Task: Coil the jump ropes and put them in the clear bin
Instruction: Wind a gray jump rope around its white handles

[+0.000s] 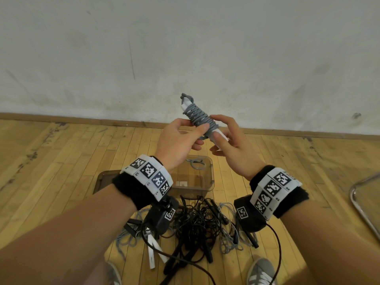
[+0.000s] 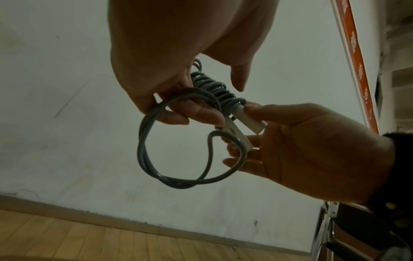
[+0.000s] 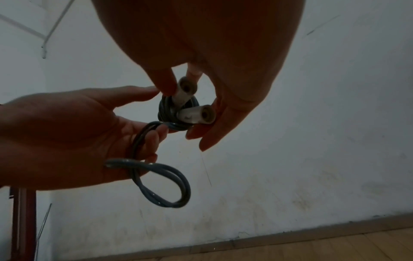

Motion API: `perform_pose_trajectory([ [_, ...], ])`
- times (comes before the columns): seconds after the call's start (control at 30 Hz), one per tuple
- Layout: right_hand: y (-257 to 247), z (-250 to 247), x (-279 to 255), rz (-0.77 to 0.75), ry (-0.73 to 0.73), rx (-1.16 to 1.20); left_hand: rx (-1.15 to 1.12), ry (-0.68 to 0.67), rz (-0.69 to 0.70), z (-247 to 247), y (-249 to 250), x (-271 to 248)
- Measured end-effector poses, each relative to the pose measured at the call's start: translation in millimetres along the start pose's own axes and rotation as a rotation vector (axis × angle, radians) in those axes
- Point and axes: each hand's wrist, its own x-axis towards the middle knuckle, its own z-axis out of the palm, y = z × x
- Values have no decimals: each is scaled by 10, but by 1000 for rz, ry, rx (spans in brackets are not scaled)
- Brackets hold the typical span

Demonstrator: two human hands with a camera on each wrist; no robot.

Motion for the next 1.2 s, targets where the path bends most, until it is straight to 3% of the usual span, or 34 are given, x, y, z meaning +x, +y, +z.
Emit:
perform_pose_trajectory([
  [0.17,-8,10,-4,-23,-20,21,29,3,18,2,9,-27],
  [0.33,-48,-2,-14,181,-44,286,131,-48,83,-2,42,-65],
  [0.43,-42,-30,-9,228,-82,329,107,-68,84,-9,21,-55],
  [0.7,30,-48,10,116,0,177,291,-60,111,-45,-10,15],
  [0.83,101,-58,38,47,57,-134,361,19,118,-34,-59,52],
  [1.03,101,-87,31,13,158,-338,148,-22,34,-20,-47,42],
  [1.2,98,-75,21,23,134,-370,48,-10,10,1,-42,16],
])
